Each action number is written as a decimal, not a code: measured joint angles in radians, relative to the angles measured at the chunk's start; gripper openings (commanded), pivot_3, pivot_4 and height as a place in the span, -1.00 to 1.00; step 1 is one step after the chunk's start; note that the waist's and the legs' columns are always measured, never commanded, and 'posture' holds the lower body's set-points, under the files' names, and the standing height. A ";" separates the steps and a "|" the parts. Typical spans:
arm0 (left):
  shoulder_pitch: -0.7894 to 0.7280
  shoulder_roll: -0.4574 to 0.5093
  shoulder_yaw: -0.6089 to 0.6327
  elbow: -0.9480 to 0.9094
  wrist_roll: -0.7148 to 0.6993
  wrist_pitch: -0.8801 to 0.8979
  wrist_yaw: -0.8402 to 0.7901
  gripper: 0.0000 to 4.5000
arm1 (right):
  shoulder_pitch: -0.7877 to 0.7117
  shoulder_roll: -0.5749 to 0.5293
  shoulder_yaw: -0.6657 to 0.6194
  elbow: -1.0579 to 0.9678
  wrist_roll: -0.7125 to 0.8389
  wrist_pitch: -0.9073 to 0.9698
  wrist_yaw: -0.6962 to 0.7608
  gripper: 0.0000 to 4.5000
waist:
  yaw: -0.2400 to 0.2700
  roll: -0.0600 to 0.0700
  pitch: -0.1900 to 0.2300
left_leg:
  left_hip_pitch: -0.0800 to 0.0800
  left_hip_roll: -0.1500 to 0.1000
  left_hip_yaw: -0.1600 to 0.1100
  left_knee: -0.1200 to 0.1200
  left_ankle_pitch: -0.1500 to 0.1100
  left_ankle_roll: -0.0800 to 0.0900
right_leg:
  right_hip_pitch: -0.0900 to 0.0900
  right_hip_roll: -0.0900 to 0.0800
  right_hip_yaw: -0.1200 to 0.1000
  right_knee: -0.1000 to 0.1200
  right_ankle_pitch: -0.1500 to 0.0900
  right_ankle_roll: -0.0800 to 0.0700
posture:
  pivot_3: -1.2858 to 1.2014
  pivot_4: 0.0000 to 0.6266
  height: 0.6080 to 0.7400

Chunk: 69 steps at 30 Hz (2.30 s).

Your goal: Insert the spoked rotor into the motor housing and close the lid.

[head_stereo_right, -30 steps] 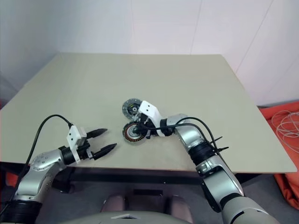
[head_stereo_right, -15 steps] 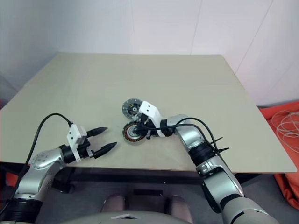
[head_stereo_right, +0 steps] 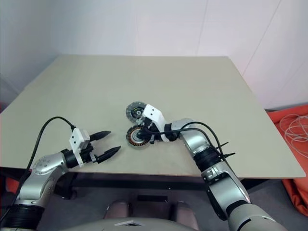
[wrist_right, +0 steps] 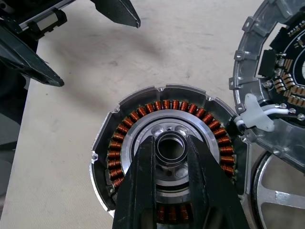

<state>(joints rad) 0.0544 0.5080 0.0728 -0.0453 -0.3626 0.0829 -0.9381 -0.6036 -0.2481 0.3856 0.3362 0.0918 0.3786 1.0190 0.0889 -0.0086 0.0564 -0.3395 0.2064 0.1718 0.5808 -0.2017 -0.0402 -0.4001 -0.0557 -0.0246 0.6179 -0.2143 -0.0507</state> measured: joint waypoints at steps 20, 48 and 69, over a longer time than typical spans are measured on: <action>-0.013 -0.006 -0.007 0.024 0.016 -0.019 0.001 1.00 | 0.006 -0.008 -0.015 -0.075 0.020 0.034 0.010 0.99 | 0.001 0.000 0.000 | 0.000 0.000 0.000 0.000 0.000 0.000 | 0.000 0.000 0.000 0.000 0.000 0.000 | 0.03 -1.00 1.00; -0.033 -0.006 -0.020 0.040 0.029 -0.036 0.008 1.00 | 0.012 -0.002 0.001 -0.052 0.019 0.012 -0.006 -0.99 | 0.001 0.000 0.000 | -0.001 0.000 0.000 0.000 0.000 0.000 | -0.001 0.000 0.000 0.000 0.000 0.000 | 0.03 -1.00 1.00; -0.033 -0.012 -0.025 0.040 0.030 -0.036 0.009 1.00 | 0.022 0.045 -0.136 -0.037 0.130 0.070 -0.031 -0.99 | 0.003 0.000 0.000 | 0.001 0.000 0.000 0.000 0.000 -0.001 | 0.001 0.000 0.000 0.001 0.000 0.000 | 0.03 -1.00 1.00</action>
<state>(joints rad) 0.0219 0.4959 0.0483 -0.0055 -0.3324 0.0471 -0.9291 -0.5813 -0.2031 0.2491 0.2988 0.2222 0.4483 0.9885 0.0919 -0.0085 0.0565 -0.3380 0.2065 0.1718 0.5809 -0.2014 -0.0408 -0.3987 -0.0557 -0.0246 0.6185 -0.2143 -0.0508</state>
